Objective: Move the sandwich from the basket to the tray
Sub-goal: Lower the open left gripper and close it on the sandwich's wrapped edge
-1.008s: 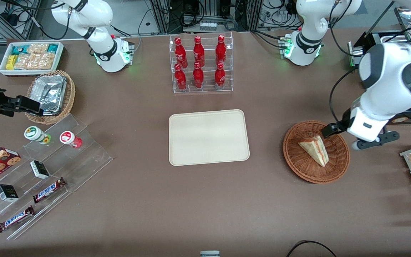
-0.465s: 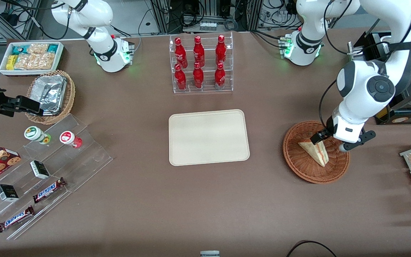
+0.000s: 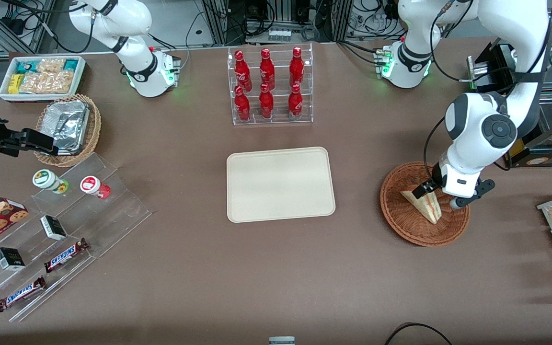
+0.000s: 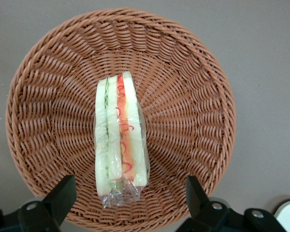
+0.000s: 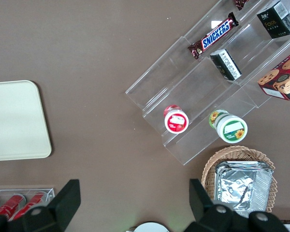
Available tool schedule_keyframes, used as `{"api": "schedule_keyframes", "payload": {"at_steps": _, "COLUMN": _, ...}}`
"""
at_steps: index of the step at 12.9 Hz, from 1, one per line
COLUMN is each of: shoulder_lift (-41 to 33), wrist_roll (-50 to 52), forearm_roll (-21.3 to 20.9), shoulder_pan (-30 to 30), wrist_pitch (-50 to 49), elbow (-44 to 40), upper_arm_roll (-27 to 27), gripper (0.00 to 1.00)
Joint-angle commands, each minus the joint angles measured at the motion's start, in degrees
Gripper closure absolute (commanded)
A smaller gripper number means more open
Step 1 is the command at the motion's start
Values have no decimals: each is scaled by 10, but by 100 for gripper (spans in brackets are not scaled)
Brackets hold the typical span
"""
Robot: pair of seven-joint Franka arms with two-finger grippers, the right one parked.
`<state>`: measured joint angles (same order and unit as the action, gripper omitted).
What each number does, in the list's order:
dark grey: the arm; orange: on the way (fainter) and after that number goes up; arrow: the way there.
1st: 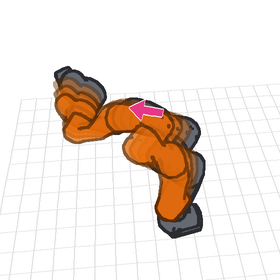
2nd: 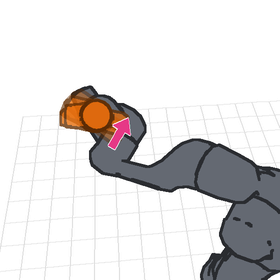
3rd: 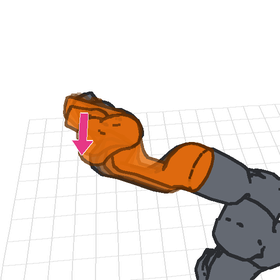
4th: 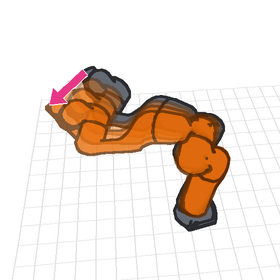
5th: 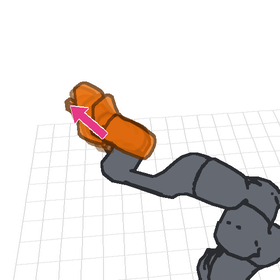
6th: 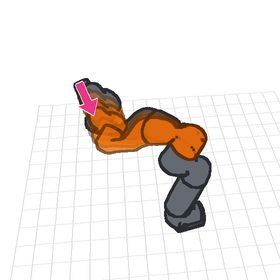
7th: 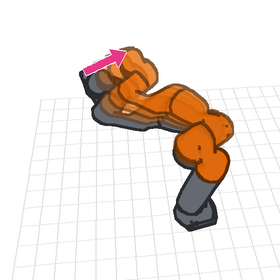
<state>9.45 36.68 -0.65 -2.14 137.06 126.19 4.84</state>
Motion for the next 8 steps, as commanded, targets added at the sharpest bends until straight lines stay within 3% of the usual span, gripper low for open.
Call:
{"api": "schedule_keyframes", "payload": {"at_steps": 1, "shoulder_lift": 13, "wrist_roll": 16, "forearm_roll": -8, "shoulder_pan": -2, "wrist_pitch": 22, "elbow": 5, "upper_arm_roll": 0, "gripper": 0}}
{"api": "schedule_keyframes", "payload": {"at_steps": 8, "shoulder_lift": 41, "wrist_roll": 16, "forearm_roll": -8, "shoulder_pan": -2, "wrist_pitch": 51, "elbow": 7, "upper_arm_roll": -1, "gripper": 0}}
